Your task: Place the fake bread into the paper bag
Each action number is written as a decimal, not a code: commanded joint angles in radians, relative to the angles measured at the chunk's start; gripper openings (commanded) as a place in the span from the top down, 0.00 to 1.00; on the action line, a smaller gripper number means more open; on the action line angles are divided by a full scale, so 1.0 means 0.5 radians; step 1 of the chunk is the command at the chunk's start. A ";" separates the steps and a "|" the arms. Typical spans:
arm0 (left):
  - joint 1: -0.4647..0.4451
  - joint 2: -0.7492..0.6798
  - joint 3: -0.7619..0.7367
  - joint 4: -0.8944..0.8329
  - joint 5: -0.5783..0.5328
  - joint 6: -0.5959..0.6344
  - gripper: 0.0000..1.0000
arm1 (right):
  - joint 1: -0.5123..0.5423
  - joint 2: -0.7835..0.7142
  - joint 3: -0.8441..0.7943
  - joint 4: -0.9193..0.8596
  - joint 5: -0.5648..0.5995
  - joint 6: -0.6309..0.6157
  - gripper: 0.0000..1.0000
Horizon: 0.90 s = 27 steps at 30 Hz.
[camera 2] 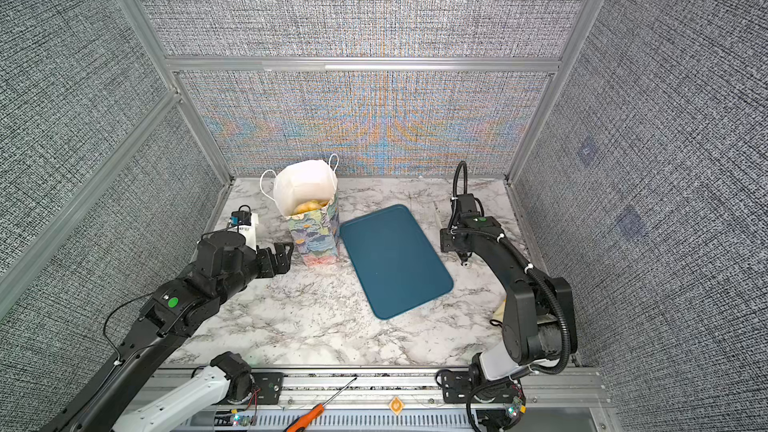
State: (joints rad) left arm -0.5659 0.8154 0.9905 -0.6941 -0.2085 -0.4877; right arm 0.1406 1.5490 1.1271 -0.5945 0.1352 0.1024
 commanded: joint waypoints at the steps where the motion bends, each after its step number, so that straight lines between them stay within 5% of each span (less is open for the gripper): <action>1: 0.001 0.001 -0.014 0.057 -0.016 -0.006 0.03 | -0.002 0.042 0.033 0.066 -0.002 0.022 0.31; 27: 0.000 -0.058 -0.084 0.020 -0.046 -0.034 0.03 | -0.045 0.558 0.289 0.013 0.018 0.002 0.31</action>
State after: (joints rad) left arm -0.5659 0.7864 0.9501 -0.6876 -0.2272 -0.5053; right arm 0.1219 1.8172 1.2606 -0.5911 0.1333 0.1020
